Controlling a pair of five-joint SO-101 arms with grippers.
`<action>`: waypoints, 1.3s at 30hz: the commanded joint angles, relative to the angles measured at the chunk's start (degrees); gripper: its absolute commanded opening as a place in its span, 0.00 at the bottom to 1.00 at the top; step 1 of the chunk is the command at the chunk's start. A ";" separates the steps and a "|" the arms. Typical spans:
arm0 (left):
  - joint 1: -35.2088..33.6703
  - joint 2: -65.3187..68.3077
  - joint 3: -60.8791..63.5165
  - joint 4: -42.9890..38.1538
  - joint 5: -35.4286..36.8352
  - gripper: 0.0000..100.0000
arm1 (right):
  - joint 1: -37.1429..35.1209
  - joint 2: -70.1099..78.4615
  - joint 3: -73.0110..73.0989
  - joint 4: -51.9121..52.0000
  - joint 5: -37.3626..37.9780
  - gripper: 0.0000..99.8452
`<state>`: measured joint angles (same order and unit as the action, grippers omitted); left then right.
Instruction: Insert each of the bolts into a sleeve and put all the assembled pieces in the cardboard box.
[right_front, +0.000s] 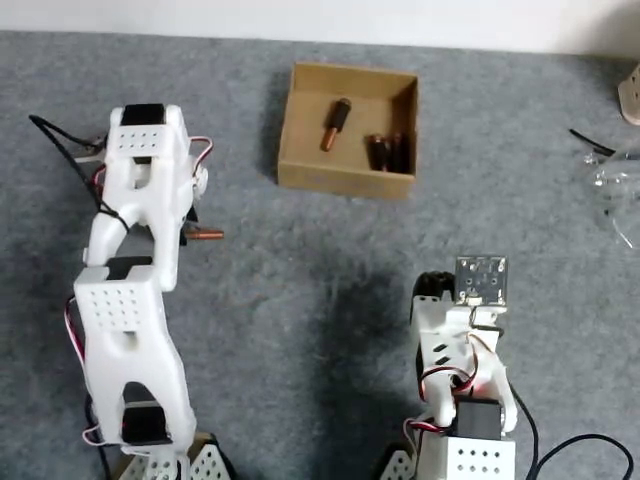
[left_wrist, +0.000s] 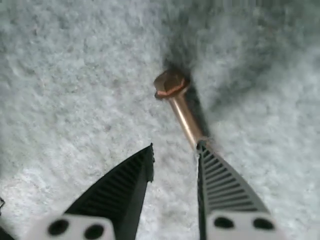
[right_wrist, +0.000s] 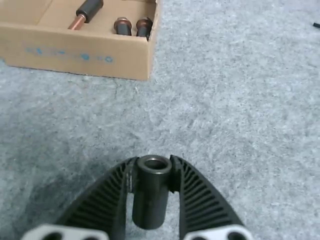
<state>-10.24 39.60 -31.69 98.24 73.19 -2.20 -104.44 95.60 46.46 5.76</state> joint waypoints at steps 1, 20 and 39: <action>-2.24 1.27 -2.42 -1.76 0.44 0.14 | 0.22 -0.84 4.44 -2.33 0.79 0.01; -3.82 10.59 -2.59 -6.24 0.09 0.13 | 0.22 -0.84 4.44 -2.33 0.79 0.01; -5.05 9.27 -8.31 -3.25 -7.56 0.01 | 0.22 -0.84 4.53 -2.42 0.79 0.01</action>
<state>-13.93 50.07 -35.03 92.53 71.08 -2.20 -104.44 95.60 46.46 5.76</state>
